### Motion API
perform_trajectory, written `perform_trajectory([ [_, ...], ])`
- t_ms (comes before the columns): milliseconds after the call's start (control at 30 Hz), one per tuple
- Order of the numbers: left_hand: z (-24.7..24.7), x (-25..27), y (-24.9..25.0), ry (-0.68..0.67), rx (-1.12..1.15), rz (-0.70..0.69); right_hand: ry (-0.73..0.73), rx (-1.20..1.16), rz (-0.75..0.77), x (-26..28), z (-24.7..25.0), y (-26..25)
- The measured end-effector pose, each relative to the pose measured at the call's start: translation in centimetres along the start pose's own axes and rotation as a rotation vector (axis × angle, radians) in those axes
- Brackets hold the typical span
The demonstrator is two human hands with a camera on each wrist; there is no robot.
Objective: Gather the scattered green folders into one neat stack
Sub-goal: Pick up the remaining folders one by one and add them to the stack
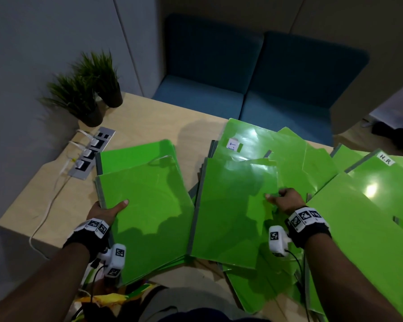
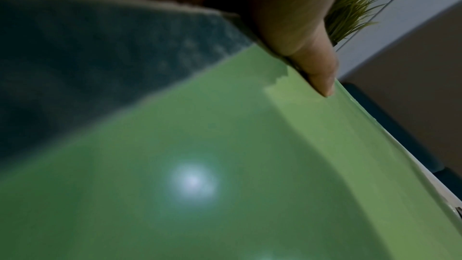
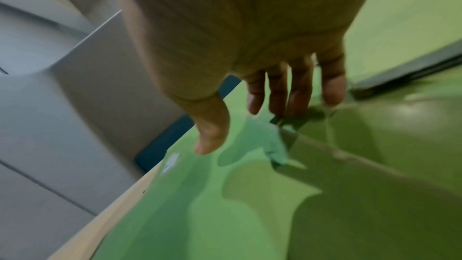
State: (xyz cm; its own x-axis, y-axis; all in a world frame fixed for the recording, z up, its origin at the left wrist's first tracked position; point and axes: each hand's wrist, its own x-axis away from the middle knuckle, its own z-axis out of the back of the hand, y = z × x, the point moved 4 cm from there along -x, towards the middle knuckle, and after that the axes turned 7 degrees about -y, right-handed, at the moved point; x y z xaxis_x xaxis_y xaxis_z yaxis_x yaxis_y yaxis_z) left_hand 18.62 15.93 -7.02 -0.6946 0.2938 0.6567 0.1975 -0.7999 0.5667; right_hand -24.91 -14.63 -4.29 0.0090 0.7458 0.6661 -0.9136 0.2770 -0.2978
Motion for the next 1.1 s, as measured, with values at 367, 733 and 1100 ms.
perform_trajectory([
  [367, 0.2, 0.1, 0.0, 0.0, 0.003, 0.004, 0.102, 0.285, 0.092, 3.6, -7.8, -3.0],
  [733, -0.1, 0.3, 0.3, -0.007, -0.029, 0.023, 0.017, -0.105, 0.091, 1.4, -3.0, -2.3],
  [1100, 0.3, -0.5, -0.4, -0.068, 0.019, -0.01, 0.133, -0.565, 0.468, 1.2, 1.7, -7.1],
])
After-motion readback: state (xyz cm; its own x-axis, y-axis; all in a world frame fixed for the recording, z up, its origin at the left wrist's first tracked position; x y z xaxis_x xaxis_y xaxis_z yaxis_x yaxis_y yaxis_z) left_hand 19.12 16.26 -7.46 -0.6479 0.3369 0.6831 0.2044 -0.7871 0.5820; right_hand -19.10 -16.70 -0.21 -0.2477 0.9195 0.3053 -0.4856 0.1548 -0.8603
